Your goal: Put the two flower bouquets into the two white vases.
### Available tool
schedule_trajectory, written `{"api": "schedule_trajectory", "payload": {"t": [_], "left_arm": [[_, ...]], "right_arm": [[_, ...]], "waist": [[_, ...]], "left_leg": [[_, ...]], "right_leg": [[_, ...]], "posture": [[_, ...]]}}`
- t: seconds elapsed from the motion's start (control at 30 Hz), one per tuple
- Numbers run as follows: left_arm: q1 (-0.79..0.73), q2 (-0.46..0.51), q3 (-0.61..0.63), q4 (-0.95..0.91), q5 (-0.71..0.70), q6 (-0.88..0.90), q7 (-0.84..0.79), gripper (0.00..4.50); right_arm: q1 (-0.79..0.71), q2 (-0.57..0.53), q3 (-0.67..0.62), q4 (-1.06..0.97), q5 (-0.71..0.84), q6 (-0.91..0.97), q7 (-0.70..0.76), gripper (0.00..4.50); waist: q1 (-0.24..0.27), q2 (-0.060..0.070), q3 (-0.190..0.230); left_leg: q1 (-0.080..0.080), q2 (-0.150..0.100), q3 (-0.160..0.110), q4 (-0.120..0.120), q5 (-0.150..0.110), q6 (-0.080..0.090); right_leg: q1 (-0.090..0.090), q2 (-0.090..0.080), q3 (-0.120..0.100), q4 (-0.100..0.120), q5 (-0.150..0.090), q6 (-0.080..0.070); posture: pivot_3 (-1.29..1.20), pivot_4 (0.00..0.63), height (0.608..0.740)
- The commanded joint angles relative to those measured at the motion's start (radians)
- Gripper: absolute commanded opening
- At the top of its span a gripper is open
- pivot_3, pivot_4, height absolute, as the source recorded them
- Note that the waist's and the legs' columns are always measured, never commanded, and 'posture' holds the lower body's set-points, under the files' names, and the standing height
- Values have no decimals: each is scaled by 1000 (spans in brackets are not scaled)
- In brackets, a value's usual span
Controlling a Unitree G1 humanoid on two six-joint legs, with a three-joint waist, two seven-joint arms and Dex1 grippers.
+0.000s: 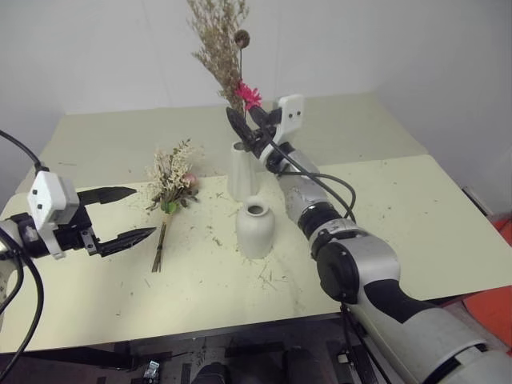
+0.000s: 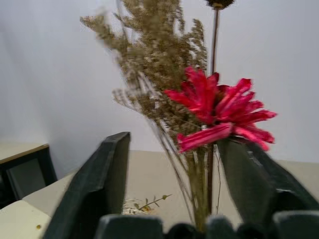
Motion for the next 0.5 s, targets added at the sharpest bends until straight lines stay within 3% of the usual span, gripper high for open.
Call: {"api": "schedule_trajectory", "payload": {"t": [0.03,0.23,0.5], "left_arm": [[-21,6,-1,7,5,-28,-4,4500],[-47,3,-30,28,10,-40,-4,4500],[-66,-3,-59,51,22,-56,-6,4500]], "right_arm": [[23,-18,8,-60,10,-34,48,4456],[97,-23,30,-135,25,-44,169,4456],[162,-75,60,-223,16,-17,162,4456]], "waist": [[0,0,0],[-2,0,0],[1,0,0]], "left_leg": [[0,0,0,0,0,0],[0,0,0,0,0,0],[0,0,0,0,0,0]], "right_leg": [[0,0,0,0,0,0],[0,0,0,0,0,0],[0,0,0,0,0,0]], "posture": [[0,150,740],[0,150,740],[0,150,740]]}}
